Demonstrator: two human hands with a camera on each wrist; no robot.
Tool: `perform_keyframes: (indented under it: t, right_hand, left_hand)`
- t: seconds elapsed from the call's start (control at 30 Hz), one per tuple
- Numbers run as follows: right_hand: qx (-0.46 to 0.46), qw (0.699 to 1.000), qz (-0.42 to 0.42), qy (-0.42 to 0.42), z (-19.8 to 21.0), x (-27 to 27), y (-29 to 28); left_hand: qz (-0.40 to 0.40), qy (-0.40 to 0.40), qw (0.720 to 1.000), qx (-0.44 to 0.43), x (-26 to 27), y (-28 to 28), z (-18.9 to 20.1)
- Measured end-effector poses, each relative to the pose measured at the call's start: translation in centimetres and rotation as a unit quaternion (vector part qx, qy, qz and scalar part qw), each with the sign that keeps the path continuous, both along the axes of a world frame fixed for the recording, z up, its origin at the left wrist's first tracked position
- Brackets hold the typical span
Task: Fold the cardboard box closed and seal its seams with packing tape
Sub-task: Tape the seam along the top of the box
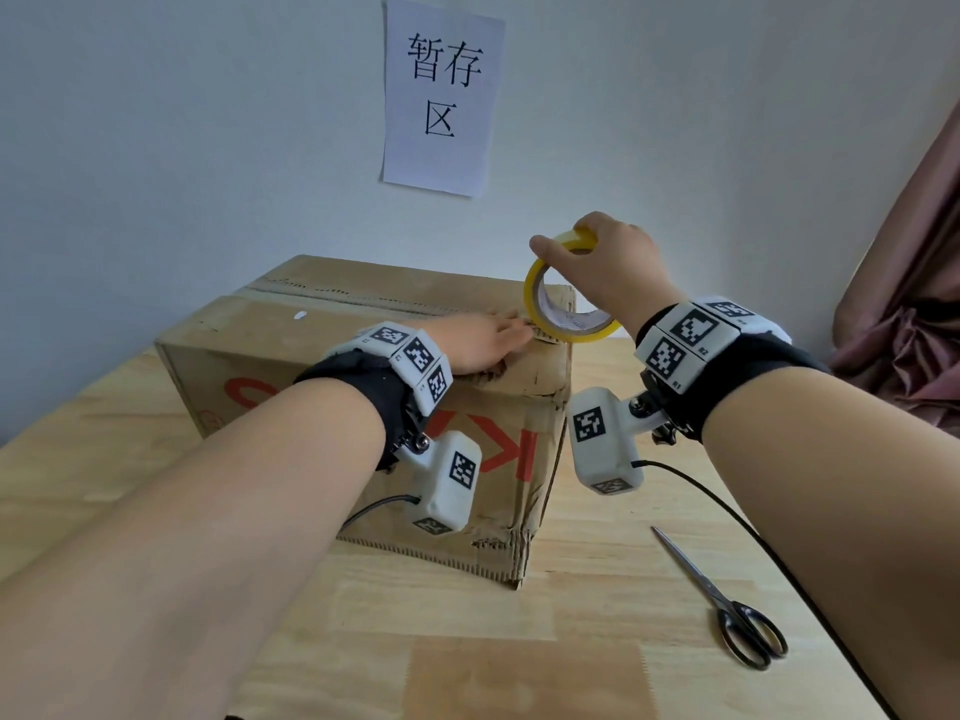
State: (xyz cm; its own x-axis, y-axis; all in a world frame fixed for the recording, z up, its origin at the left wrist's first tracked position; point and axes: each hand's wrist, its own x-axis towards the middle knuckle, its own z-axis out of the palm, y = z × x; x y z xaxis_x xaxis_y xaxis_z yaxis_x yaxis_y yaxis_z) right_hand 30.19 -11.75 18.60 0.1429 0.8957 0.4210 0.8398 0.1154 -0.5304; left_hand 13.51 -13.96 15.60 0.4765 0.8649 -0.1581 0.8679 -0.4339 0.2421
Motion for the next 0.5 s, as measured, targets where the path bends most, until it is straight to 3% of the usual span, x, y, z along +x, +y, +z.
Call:
perform_keyframes:
  t: [0.17, 0.37, 0.5]
  right_hand:
    - [-0.007, 0.999, 0.003, 0.051, 1.4, -0.3, -0.5]
    - [-0.044, 0.999, -0.012, -0.006, 3.2, 2.7, -1.2]
    - [-0.070, 0.997, -0.017, 0.021, 2.0, 4.2, -1.3]
  left_hand:
    - [-0.001, 0.003, 1.000, -0.003, -0.4, -0.1, -0.1]
    - [0.011, -0.010, 1.000, -0.001, -0.4, 0.1, -0.5]
    - [0.017, 0.004, 1.000, 0.001, 0.3, -0.2, -0.3]
